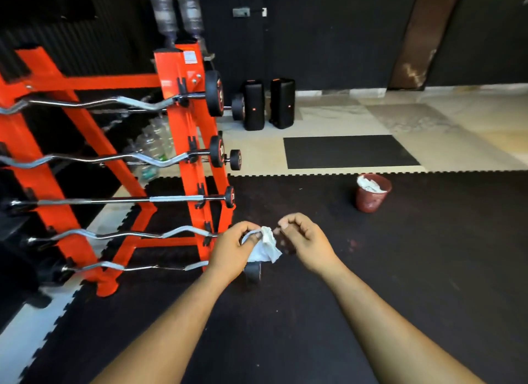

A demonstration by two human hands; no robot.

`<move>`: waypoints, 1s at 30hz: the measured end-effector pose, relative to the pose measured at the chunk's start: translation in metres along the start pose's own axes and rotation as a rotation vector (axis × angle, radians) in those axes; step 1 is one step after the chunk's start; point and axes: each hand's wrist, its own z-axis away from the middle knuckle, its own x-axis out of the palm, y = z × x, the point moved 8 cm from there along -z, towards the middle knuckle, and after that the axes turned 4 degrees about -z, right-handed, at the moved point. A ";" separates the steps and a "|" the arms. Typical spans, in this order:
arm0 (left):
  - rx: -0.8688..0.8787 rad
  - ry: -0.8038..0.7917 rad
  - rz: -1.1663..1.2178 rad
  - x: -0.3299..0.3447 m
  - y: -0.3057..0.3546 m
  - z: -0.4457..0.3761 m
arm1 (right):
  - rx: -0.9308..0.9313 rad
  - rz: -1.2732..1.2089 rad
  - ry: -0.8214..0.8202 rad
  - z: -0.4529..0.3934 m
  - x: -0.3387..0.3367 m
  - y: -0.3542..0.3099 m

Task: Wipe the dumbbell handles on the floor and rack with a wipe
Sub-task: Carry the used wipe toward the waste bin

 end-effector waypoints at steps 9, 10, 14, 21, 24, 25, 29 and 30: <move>0.040 -0.203 0.070 0.045 -0.021 -0.050 | -0.020 0.168 0.151 -0.013 -0.026 0.010; 0.025 -0.215 0.085 0.053 -0.023 -0.056 | 0.002 0.130 0.177 -0.012 -0.036 0.014; -0.154 -0.202 0.263 0.085 -0.032 -0.074 | 0.110 -0.104 0.355 -0.004 -0.079 0.038; -0.332 -0.286 0.392 0.176 -0.004 -0.110 | 0.258 0.201 0.397 -0.015 -0.163 0.093; -0.257 -0.303 0.297 0.211 0.024 -0.133 | 0.145 0.205 0.382 -0.033 -0.203 0.081; -0.232 -0.317 0.275 0.230 0.037 -0.143 | 0.133 0.214 0.315 -0.043 -0.219 0.080; -0.173 -0.321 0.220 0.276 0.071 -0.170 | 0.159 0.346 0.124 -0.064 -0.258 0.090; -0.167 -0.311 0.229 0.287 0.078 -0.177 | 0.160 0.326 0.140 -0.068 -0.273 0.094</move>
